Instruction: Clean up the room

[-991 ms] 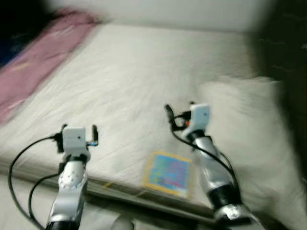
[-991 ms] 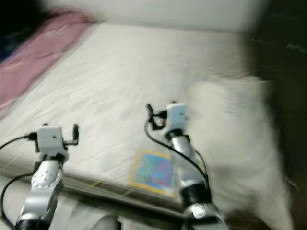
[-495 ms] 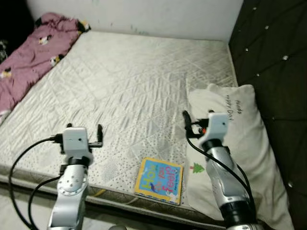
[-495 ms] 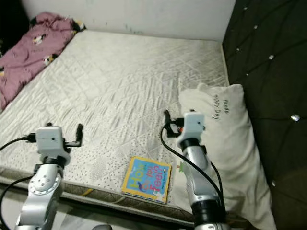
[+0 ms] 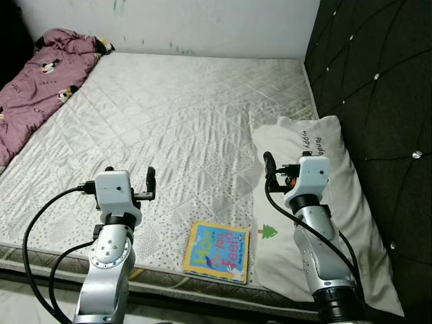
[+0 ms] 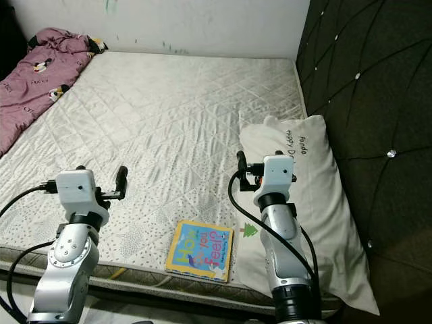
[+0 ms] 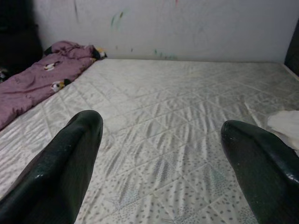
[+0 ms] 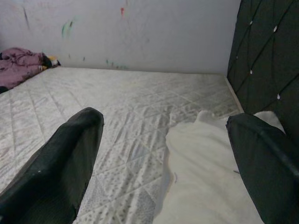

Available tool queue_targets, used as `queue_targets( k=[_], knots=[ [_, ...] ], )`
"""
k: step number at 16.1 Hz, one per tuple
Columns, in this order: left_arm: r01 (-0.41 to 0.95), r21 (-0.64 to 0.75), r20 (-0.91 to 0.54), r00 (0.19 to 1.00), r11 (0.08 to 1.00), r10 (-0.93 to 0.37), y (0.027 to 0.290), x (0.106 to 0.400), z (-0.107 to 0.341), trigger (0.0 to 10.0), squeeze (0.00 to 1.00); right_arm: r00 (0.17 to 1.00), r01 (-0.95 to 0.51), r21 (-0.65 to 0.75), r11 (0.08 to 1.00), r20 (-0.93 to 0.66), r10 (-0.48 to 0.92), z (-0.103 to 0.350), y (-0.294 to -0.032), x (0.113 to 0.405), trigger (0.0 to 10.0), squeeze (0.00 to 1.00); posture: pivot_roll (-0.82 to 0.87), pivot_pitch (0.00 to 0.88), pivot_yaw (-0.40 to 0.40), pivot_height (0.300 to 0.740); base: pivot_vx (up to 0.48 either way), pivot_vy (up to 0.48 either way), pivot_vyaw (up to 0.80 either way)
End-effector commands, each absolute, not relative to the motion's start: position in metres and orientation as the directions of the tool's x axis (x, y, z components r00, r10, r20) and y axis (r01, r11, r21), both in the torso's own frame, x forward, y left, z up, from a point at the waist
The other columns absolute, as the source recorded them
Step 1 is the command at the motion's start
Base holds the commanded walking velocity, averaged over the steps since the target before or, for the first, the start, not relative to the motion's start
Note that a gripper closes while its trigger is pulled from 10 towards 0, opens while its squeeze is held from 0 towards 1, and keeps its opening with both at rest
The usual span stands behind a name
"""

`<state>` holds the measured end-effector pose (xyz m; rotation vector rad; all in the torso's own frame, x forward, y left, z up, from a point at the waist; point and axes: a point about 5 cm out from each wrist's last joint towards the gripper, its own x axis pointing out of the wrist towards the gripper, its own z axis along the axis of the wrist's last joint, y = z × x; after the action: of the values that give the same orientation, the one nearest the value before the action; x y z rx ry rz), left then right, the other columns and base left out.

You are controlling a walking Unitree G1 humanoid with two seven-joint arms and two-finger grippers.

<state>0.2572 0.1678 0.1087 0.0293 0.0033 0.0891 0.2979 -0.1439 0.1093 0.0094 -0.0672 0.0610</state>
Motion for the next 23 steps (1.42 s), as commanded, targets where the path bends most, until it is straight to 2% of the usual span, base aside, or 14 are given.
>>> queue_targets(
  k=[1,4,12,18,23],
  knots=[
    [-0.099,0.034,-0.001,0.995,0.995,0.099,0.173,0.256,0.112,10.0,0.00,0.995,-0.067,0.027,0.997,0.076,0.064,0.115,-0.139,0.300,10.0,0.00,0.02,0.000,0.051,0.740,0.000,0.000,0.00],
    [-0.109,0.023,-0.005,0.994,0.994,0.109,0.176,0.256,0.114,10.0,0.00,0.995,-0.078,0.022,0.997,0.060,0.077,0.114,-0.134,0.298,10.0,0.00,0.02,0.000,0.049,0.740,0.000,0.000,0.00],
    [-0.093,-0.031,-0.006,0.996,0.995,0.093,0.174,0.263,0.117,10.0,0.00,0.996,-0.091,0.034,0.995,0.027,0.090,0.112,-0.134,0.303,10.0,0.00,0.01,0.000,0.035,0.740,0.000,0.000,-0.78],
    [-0.087,-0.056,0.002,0.996,0.995,0.087,0.172,0.266,0.119,10.0,0.00,0.992,-0.123,0.027,0.992,0.030,0.122,0.114,-0.132,0.305,10.0,0.00,0.01,0.000,0.024,0.740,0.000,0.279,0.00],
    [-0.089,-0.070,-0.004,0.996,0.994,0.089,0.172,0.266,0.119,10.0,0.00,0.991,-0.129,0.036,0.991,0.025,0.128,0.114,-0.132,0.304,10.0,0.00,0.00,0.000,0.029,0.740,0.000,0.451,0.00]
  ],
)
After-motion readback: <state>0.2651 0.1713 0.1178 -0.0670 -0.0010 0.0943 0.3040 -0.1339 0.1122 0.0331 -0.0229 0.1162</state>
